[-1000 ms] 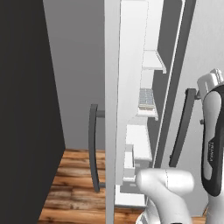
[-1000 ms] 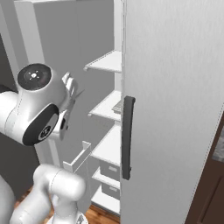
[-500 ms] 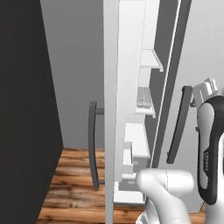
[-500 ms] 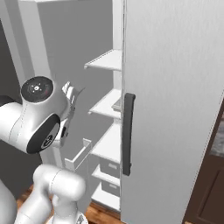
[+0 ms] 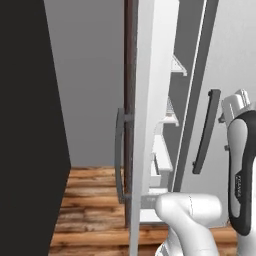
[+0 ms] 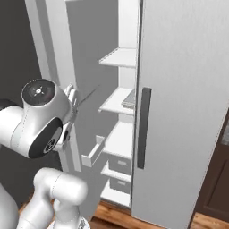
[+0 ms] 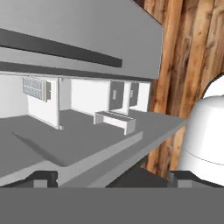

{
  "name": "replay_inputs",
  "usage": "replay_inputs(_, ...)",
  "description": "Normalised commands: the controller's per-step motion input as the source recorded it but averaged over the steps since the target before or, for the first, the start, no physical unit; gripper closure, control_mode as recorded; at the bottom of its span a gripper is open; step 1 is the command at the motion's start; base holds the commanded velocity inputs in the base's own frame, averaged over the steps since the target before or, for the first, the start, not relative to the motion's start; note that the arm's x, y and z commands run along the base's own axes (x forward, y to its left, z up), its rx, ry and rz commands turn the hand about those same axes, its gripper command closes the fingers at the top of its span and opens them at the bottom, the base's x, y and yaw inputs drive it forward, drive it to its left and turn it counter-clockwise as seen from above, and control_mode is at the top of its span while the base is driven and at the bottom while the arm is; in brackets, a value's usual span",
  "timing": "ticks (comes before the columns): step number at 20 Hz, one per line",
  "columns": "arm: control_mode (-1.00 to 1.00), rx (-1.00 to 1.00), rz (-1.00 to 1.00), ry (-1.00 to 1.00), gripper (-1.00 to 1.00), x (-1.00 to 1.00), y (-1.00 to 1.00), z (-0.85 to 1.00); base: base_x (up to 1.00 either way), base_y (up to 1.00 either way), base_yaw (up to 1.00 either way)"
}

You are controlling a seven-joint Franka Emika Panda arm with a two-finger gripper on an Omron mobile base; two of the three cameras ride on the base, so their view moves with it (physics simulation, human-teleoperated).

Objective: The ice cube tray has been filled with water. Take the tray and place it in the freezer to make ice. Close the freezer door after placing the tray.

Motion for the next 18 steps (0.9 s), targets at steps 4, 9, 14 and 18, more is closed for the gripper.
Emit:
replay_inputs(4,1.0,0.0,0.0,0.0,-1.0,0.0,0.0,0.0,0.0,0.86,-0.21)
replay_inputs(9,-1.0,0.0,-0.04,0.0,-1.0,-0.08,-0.06,0.0,-0.1,0.08,-0.17)
replay_inputs(14,-1.0,0.02,-0.17,0.0,-1.0,-0.34,-0.48,0.0,0.0,0.0,0.0)
replay_inputs(18,-1.0,0.0,-0.14,0.0,-1.0,-0.03,-0.21,0.0,0.0,0.0,0.0)
